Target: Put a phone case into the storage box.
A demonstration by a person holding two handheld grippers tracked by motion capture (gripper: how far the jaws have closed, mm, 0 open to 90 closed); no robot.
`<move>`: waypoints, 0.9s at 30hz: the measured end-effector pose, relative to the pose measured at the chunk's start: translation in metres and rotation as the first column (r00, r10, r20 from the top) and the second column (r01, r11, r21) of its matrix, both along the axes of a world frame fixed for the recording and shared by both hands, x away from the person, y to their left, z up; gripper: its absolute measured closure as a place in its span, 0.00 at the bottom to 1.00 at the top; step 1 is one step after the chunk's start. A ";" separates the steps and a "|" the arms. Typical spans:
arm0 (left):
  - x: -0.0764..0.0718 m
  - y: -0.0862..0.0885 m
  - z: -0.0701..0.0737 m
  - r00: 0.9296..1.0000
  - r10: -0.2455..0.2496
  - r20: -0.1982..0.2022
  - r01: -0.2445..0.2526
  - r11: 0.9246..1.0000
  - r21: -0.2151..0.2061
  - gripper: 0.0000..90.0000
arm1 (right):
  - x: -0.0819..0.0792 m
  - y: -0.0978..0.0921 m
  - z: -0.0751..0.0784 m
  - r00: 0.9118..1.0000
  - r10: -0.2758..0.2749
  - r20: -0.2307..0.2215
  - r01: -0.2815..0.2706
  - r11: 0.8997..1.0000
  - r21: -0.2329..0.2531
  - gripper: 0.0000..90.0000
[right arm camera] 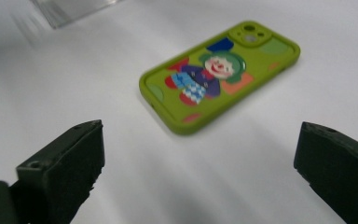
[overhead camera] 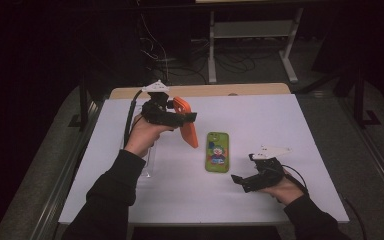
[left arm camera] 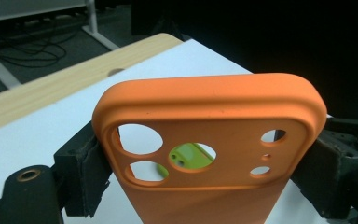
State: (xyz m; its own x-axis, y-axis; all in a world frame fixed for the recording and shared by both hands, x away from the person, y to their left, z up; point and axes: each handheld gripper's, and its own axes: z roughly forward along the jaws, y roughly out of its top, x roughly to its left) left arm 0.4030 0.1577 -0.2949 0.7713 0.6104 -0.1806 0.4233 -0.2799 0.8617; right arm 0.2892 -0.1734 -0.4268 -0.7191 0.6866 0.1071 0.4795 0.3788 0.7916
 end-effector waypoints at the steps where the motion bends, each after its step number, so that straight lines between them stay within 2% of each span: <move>1: 0.001 0.003 0.002 1.000 0.003 0.000 -0.003 1.000 0.008 0.17 | -0.001 -0.002 -0.002 1.000 -0.003 -0.002 0.003 1.000 -0.005 0.00; 10: 0.012 0.029 0.011 0.996 0.092 0.022 -0.092 0.996 -0.004 0.17 | -0.010 -0.013 -0.008 1.000 -0.025 -0.011 0.025 1.000 0.007 0.00; 17: 0.030 0.050 0.017 0.985 0.168 0.038 -0.168 0.986 0.002 0.17 | -0.011 -0.017 -0.011 1.000 -0.025 -0.013 0.025 1.000 0.011 0.00; 19: 0.034 0.056 0.020 0.980 0.191 0.047 -0.192 0.981 0.016 0.17 | -0.011 -0.017 -0.011 1.000 -0.026 -0.017 0.026 1.000 0.012 0.00; 22: 0.039 0.063 0.024 0.973 0.223 0.055 -0.224 0.975 0.012 0.17 | -0.011 -0.018 -0.011 1.000 -0.023 -0.017 0.023 1.000 0.014 0.00; 24: 0.044 0.070 0.026 0.964 0.258 0.068 -0.261 0.965 0.024 0.17 | -0.010 -0.018 -0.010 1.000 -0.029 -0.012 0.029 0.999 0.019 0.00; 26: 0.047 0.076 0.026 0.954 0.291 0.071 -0.293 0.956 0.017 0.17 | -0.009 -0.018 -0.010 1.000 -0.027 -0.010 0.027 0.999 0.016 0.00; 27: 0.049 0.078 0.026 0.951 0.300 0.069 -0.302 0.953 0.020 0.17 | -0.010 -0.018 -0.010 1.000 -0.029 -0.011 0.029 0.999 0.017 0.00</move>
State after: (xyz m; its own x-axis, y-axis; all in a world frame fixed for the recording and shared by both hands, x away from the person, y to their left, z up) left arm 0.4517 0.2354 -0.2686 0.5602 0.8203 -0.1148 0.4356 -0.1739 0.8832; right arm 0.2796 -0.1915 -0.4368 -0.6977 0.7052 0.1262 0.4984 0.3512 0.7926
